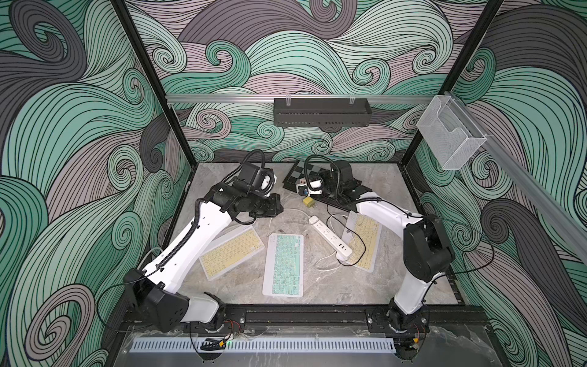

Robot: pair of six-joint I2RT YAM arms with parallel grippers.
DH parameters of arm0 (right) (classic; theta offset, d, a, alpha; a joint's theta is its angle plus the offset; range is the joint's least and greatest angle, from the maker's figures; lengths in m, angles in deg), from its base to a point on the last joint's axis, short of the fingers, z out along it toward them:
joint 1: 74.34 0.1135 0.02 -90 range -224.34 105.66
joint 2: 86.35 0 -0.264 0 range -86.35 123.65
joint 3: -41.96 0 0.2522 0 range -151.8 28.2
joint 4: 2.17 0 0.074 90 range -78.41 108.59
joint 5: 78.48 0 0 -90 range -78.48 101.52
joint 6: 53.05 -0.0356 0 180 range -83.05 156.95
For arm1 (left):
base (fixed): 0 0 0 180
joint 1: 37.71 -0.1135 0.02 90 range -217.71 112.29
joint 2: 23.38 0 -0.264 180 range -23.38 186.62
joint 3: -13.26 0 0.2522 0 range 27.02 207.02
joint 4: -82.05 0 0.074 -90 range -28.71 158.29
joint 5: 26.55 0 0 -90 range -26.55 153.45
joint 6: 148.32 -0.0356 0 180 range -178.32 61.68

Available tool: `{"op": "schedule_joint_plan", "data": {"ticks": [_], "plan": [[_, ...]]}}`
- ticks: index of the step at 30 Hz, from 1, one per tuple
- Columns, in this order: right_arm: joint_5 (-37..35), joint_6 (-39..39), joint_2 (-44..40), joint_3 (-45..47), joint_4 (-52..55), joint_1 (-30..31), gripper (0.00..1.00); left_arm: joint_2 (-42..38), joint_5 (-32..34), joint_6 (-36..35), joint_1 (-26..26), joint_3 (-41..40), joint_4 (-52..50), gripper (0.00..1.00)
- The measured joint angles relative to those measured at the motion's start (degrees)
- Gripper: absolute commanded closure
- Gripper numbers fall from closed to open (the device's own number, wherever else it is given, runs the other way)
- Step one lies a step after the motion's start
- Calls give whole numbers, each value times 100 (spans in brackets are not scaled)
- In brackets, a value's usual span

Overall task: Unplug the wireless keyboard
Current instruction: Remove the power cord from the plug, then place the power cord at the center of the board, then place the plug at the center of the board.

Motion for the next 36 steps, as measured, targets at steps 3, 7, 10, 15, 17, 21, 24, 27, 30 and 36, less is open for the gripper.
{"op": "schedule_joint_plan", "data": {"ticks": [3,7,10,15,17,21,24,27,30,36], "plan": [[216,-1403,-481,197,-68,9,100,509,-17,-28,-190,164,463,100],[273,-3786,-1047,520,-306,11,100,1040,-184,24,-656,280,1276,100],[175,-5353,-1102,621,-293,13,100,1355,-212,28,-1139,634,1661,100],[-52,-6850,-960,1021,-173,7,100,1486,-205,11,-1875,1453,2037,100],[-162,-7261,-807,1147,-9,-13,100,1462,-164,-48,-2083,1714,2173,100],[-334,-7816,-334,1202,262,-90,100,1412,-144,-131,-2378,1947,2339,100],[-507,-8089,-15,1228,455,-136,100,1412,-192,-127,-2520,1840,2487,100],[-662,-8231,238,1222,660,-160,100,1427,-319,-101,-2583,1545,2643,100],[-743,-8321,459,1176,807,-160,100,1526,-439,-63,-2588,1106,2896,100],[-743,-8470,737,1134,883,-157,94,2470,-577,-39,-2590,883,3082,100]]}}
